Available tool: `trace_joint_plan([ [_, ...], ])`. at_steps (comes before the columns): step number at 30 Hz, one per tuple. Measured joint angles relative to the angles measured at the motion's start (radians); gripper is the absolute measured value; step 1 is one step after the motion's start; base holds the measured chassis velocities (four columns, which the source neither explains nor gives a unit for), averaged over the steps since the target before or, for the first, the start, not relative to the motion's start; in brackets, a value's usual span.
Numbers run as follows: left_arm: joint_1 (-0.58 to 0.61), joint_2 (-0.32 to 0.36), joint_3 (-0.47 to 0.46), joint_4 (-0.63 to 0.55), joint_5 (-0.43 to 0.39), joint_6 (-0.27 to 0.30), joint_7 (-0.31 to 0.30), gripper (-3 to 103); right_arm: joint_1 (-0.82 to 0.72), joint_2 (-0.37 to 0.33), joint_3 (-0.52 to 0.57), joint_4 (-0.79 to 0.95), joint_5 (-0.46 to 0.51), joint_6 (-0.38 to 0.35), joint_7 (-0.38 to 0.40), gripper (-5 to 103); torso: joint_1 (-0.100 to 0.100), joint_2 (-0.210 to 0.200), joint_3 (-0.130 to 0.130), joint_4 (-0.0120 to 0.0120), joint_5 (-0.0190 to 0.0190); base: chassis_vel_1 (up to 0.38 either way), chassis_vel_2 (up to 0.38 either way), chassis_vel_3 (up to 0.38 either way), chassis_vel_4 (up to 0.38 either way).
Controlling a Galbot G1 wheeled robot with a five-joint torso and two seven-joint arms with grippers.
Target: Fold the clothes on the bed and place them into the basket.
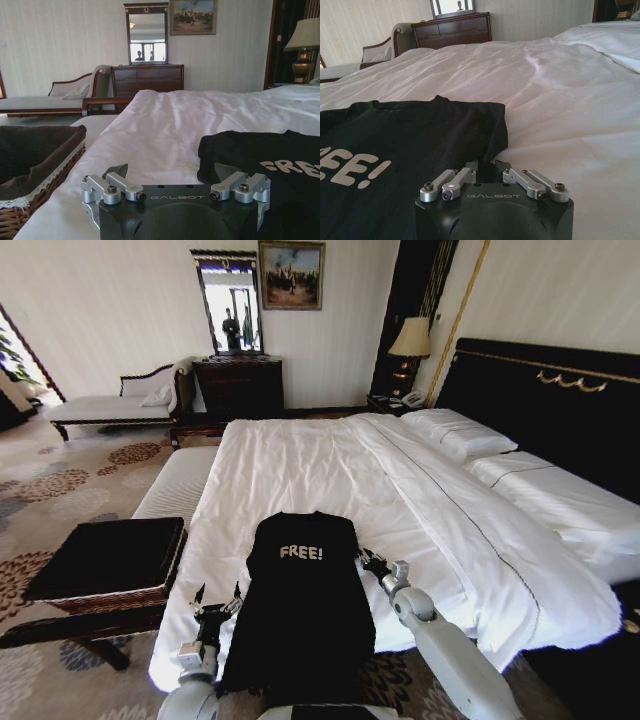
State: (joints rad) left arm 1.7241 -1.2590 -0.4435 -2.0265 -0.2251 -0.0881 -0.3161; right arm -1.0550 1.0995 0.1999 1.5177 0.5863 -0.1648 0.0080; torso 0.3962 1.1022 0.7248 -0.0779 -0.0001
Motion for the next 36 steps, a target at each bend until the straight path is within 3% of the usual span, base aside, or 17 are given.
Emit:
trace_joint_plan([
  [1,0.000,0.000,0.000,0.000,0.000,0.000,0.000,99,0.000,0.000,0.000,0.000,0.000,0.000,0.000,21,0.000,0.000,0.000,0.0000,0.0000,0.000,0.000,0.000,0.000],
  [5,0.002,-0.002,-0.004,0.003,-0.007,-0.005,0.000,99,0.005,-0.002,-0.008,-0.003,0.005,-0.005,0.003,2,0.000,0.000,0.000,0.0001,0.0000,0.000,0.000,0.000,0.000],
  [7,0.002,-0.001,-0.005,0.003,-0.010,-0.005,0.000,99,0.007,-0.002,-0.010,-0.007,0.005,-0.005,0.003,1,0.000,0.000,0.000,0.0000,0.0000,0.000,0.000,0.000,0.000],
  [26,0.006,-0.001,-0.008,-0.002,-0.012,-0.008,-0.002,99,0.087,-0.064,-0.003,-0.026,0.046,-0.022,0.025,0,0.000,0.000,0.000,0.0000,0.0000,0.000,0.000,0.000,0.000],
  [36,0.015,-0.006,-0.010,-0.010,-0.011,-0.015,-0.002,99,0.076,-0.091,0.031,0.004,0.127,-0.068,0.036,0,0.000,0.000,0.000,-0.0002,0.0001,0.000,0.000,0.000,0.000],
])
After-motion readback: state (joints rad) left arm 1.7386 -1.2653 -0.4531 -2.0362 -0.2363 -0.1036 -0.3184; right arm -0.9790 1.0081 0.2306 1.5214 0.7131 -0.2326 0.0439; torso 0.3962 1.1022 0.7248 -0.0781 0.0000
